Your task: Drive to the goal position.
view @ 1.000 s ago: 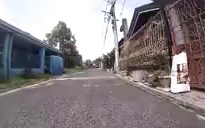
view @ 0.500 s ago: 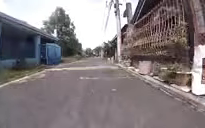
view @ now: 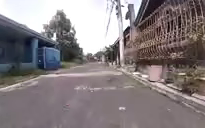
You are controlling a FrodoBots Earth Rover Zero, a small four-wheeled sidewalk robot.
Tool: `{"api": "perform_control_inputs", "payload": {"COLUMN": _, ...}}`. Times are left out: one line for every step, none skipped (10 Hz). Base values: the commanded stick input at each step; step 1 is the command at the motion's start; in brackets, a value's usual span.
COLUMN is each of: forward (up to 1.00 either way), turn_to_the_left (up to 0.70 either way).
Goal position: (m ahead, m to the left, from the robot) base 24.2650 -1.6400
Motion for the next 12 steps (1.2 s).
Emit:
{"api": "perform_control_inputs", "payload": {"forward": 1.00, "turn_to_the_left": 0.00}}
{"api": "perform_control_inputs", "payload": {"forward": 1.00, "turn_to_the_left": 0.00}}
{"api": "perform_control_inputs", "payload": {"forward": 1.00, "turn_to_the_left": 0.00}}
{"api": "perform_control_inputs", "payload": {"forward": 1.00, "turn_to_the_left": 0.00}}
{"api": "perform_control_inputs", "payload": {"forward": 1.00, "turn_to_the_left": 0.00}}
{"api": "perform_control_inputs", "payload": {"forward": 1.00, "turn_to_the_left": 0.00}}
{"api": "perform_control_inputs", "payload": {"forward": 1.00, "turn_to_the_left": 0.00}}
{"api": "perform_control_inputs", "payload": {"forward": 1.00, "turn_to_the_left": 0.00}}
{"api": "perform_control_inputs", "payload": {"forward": 1.00, "turn_to_the_left": 0.00}}
{"api": "perform_control_inputs", "payload": {"forward": 1.00, "turn_to_the_left": 0.00}}
{"api": "perform_control_inputs", "payload": {"forward": 1.00, "turn_to_the_left": 0.00}}
{"api": "perform_control_inputs", "payload": {"forward": 1.00, "turn_to_the_left": 0.00}}
